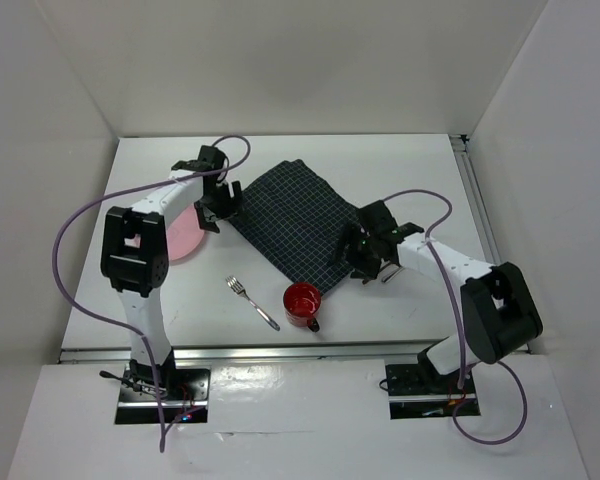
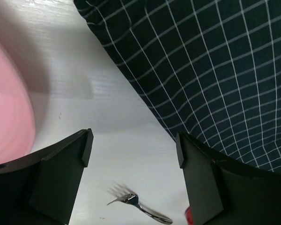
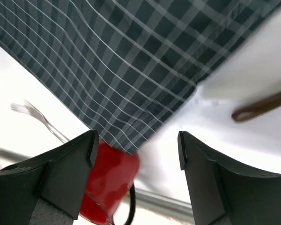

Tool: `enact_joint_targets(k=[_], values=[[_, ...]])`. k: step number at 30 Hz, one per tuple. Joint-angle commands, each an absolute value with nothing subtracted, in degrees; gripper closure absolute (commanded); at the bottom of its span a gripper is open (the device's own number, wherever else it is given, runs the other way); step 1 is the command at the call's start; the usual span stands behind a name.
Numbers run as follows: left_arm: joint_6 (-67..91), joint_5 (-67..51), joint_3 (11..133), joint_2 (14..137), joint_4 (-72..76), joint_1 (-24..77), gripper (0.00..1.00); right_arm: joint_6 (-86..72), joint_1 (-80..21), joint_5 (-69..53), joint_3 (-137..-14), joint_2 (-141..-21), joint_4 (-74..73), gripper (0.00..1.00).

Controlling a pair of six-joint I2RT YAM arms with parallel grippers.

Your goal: Set the dinner table for one person

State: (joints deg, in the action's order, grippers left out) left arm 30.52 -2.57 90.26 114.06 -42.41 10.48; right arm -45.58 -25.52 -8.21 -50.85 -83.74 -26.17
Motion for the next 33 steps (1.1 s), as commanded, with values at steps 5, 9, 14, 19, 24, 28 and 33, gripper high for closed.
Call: enact_joint_targets(k=[5, 9, 14, 19, 24, 28, 33], values=[[32.9, -7.3, 94.4, 119.8, -40.1, 9.1, 0.12, -52.9, -26.7, -15.7, -42.8, -82.6, -12.6, 0.18], [32.9, -8.1, 96.5, 123.8, -40.1, 9.1, 0.14, -53.5, -27.4, -17.0, -42.9, -87.1, -8.7, 0.18], [33.5, -7.5, 97.2, 125.9, -39.3, 9.1, 0.24, -54.2, -28.8, -15.6, -45.1, -93.2, -7.7, 0.28], [33.0, -7.5, 101.6, 128.9, -40.3, 9.1, 0.66, -55.3, -28.3, -13.6, -47.4, -96.6, -6.6, 0.67], [30.3, -8.9, 108.3, 128.9, -44.2, 8.5, 1.00, -46.3, -24.9, -7.6, -57.2, -98.9, -13.2, 1.00], [30.3, -8.9, 113.3, 125.2, -46.4, 8.0, 1.00, -36.4, -19.5, -6.9, -74.5, -104.0, -20.7, 1.00], [30.3, -9.5, 113.3, 118.1, -46.4, 6.9, 1.00, -28.8, -15.0, -11.5, -96.0, -111.3, -28.9, 1.00]])
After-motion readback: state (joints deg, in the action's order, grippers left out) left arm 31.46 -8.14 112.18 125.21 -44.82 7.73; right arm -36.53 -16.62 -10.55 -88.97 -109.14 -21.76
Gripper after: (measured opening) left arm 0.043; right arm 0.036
